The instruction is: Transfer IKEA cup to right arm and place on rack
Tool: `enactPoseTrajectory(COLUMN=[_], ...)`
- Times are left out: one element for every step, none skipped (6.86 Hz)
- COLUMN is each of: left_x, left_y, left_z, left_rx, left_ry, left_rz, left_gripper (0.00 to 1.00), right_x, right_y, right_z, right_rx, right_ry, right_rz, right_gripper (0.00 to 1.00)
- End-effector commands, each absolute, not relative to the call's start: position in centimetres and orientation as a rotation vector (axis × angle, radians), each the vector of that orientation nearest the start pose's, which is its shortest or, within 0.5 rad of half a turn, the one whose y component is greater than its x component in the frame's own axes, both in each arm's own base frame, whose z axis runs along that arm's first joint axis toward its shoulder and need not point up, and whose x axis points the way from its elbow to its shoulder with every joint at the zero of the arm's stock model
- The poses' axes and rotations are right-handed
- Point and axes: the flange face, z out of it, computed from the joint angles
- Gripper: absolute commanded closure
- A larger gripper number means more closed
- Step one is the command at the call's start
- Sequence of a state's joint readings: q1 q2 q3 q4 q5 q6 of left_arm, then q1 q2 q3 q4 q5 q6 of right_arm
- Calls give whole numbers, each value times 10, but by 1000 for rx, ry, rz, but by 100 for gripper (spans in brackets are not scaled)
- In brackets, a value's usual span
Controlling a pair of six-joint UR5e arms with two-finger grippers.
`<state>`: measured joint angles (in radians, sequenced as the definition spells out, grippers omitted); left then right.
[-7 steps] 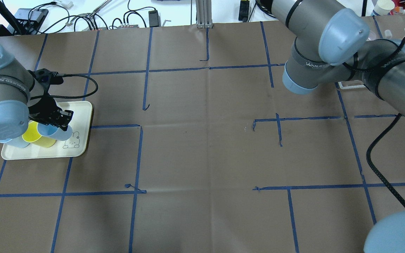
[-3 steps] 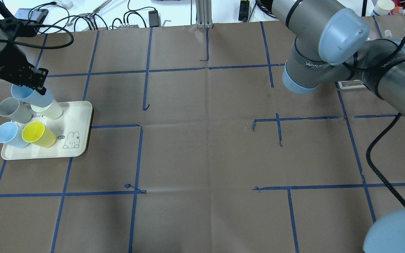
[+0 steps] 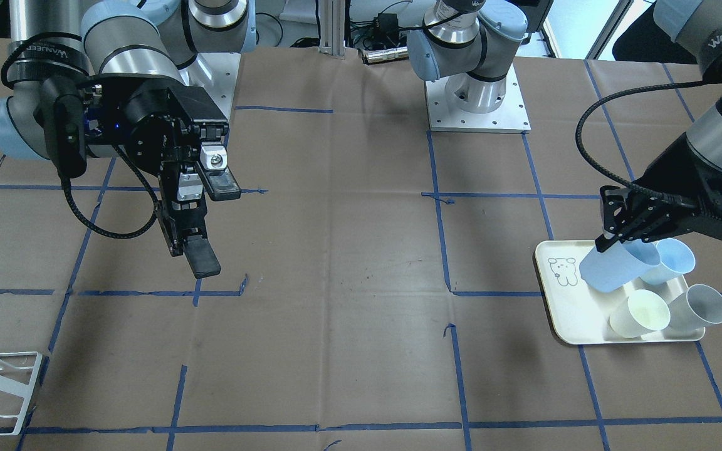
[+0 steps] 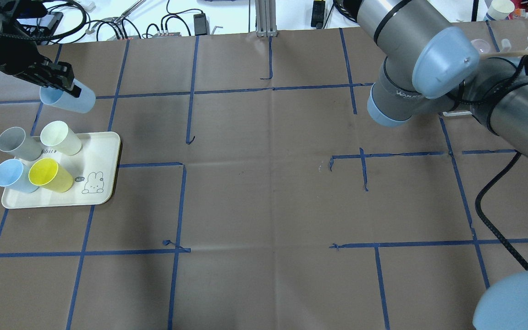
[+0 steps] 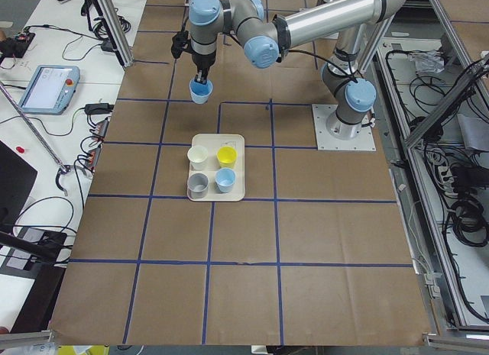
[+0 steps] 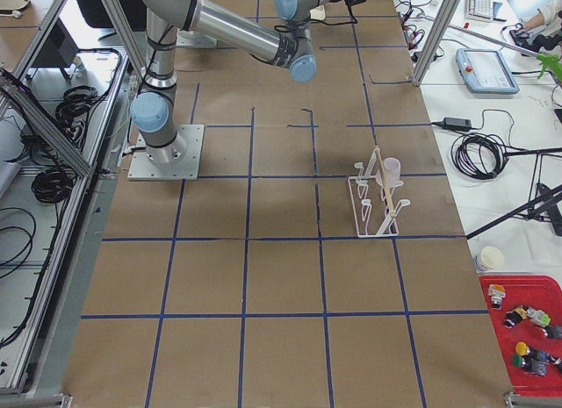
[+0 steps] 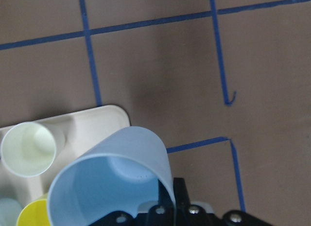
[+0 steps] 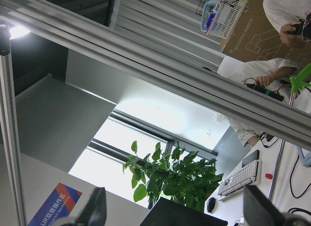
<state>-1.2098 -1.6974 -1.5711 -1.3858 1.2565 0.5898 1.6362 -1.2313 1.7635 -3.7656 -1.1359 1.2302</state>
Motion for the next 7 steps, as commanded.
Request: enactPoseTrajectory(left_x=[22, 13, 9, 4, 1, -5, -12], left_y=[-575, -577, -581, -587, -594, -597, -597], left_z=[447, 453, 449, 444, 442, 436, 417], left_rx=[669, 874, 1060, 1191, 1348, 1444, 1573], left_ry=[3450, 3433, 3401, 3386, 3328, 3295, 3205], left_rz=[-558, -704, -820, -944, -1121, -1284, -1500], left_gripper=[100, 100, 100, 100, 100, 100, 100], right_x=[207, 208, 209, 212, 220, 222, 221], right_y=[-528, -526, -526, -521, -517, -516, -517], right_z=[438, 437, 436, 428, 418, 419, 418], right_rx=[642, 685, 686, 697, 741, 804, 817], right_ry=[1510, 1483, 1484, 1497, 1491, 1452, 1444], right_rz=[-1077, -1024, -1013, -996, -920, -855, -843], right_gripper=[0, 0, 0, 0, 0, 0, 0])
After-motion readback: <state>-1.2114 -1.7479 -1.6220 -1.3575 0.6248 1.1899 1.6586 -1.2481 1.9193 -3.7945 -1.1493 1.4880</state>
